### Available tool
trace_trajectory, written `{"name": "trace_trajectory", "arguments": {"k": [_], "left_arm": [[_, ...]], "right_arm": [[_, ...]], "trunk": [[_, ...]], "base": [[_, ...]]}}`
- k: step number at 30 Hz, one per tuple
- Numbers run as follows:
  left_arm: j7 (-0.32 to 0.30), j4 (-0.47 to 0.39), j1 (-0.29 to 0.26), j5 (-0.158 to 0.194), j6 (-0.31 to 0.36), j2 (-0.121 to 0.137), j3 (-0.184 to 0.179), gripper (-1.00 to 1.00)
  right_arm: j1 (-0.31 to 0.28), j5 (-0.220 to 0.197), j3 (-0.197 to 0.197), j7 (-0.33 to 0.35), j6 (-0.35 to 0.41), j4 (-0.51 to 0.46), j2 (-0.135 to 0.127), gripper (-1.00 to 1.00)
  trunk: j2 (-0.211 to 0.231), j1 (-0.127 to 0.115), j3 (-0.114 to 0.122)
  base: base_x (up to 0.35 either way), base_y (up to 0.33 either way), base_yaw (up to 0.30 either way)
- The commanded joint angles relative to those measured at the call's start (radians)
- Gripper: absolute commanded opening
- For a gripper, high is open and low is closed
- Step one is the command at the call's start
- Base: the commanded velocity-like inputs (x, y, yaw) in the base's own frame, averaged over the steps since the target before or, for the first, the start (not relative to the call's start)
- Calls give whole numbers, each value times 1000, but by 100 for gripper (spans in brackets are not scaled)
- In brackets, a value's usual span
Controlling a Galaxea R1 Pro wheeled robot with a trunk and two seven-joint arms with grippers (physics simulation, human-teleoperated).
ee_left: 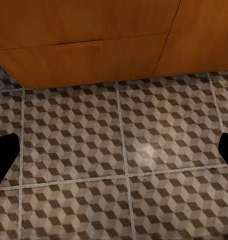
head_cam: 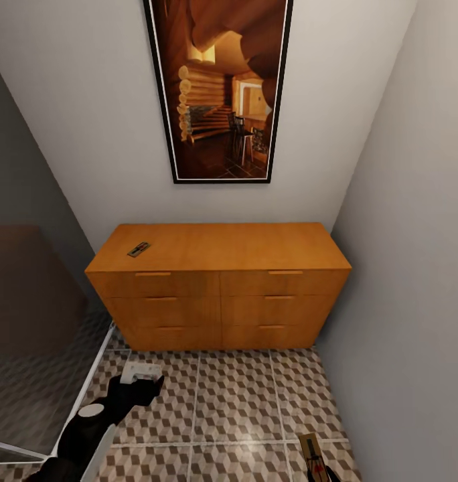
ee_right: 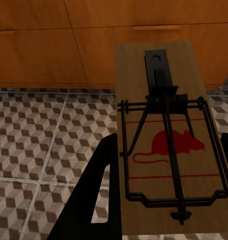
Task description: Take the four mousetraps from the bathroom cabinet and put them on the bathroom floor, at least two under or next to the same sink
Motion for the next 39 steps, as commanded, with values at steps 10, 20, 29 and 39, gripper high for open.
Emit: {"name": "trace_trajectory", "arguments": {"k": [10, 20, 29, 39], "left_arm": [[9, 68, -176, 11, 101, 2, 60, 100], [9, 159, -408, 11, 247, 2, 89, 100], [11, 209, -588, 12, 317, 1, 92, 100], [12, 213, -688, 14, 345, -15, 91, 100]], "right_arm": [[-1, 7, -9, 4, -3, 1, 1, -100], [-1, 7, -8, 4, -3, 1, 1, -100], [-1, 7, -7, 5, -3, 1, 2, -100], [-1, 7, -7, 6, -3, 1, 3, -100]], "trunk": [[-2, 1, -2], [-2, 1, -2], [-2, 1, -2], [-2, 1, -2]], "base": [[0, 0, 0], [0, 0, 0], [0, 0, 0], [0, 0, 0]]}}
